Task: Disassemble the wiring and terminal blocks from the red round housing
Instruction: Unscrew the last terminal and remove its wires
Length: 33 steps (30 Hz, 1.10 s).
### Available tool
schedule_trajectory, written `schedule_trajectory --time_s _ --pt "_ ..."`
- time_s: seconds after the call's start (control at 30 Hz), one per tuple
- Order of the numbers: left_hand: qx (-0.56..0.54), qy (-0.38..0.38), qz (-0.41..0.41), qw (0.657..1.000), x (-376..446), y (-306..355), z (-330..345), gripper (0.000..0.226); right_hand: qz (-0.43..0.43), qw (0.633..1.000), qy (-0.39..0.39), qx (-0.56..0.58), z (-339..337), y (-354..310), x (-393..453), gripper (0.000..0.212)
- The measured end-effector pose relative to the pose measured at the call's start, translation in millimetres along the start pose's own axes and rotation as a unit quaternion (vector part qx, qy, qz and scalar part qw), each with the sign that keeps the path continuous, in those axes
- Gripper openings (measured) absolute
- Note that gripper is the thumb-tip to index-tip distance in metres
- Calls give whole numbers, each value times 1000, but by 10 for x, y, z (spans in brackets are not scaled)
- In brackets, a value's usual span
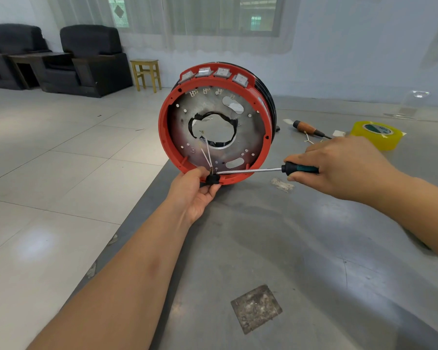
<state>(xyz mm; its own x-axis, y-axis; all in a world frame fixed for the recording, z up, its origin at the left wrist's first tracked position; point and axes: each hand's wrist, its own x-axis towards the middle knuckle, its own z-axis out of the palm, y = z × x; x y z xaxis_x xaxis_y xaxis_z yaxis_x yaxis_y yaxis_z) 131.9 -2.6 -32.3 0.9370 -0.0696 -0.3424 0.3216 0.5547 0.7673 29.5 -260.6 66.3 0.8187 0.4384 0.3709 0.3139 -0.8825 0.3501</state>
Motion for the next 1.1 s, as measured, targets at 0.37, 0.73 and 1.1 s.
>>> schedule_trajectory --time_s 0.37,0.73,1.1 --pt "-5 4 -8 1000 -1 5 -1 20 101 984 -22 145 212 -137 -212 47" --pt "-41 -8 -16 999 -15 -6 -8 34 205 931 -37 300 438 -282 -376 31" --pt "-36 -20 4 999 -15 -14 -2 27 211 943 -54 253 416 -347 -437 45"
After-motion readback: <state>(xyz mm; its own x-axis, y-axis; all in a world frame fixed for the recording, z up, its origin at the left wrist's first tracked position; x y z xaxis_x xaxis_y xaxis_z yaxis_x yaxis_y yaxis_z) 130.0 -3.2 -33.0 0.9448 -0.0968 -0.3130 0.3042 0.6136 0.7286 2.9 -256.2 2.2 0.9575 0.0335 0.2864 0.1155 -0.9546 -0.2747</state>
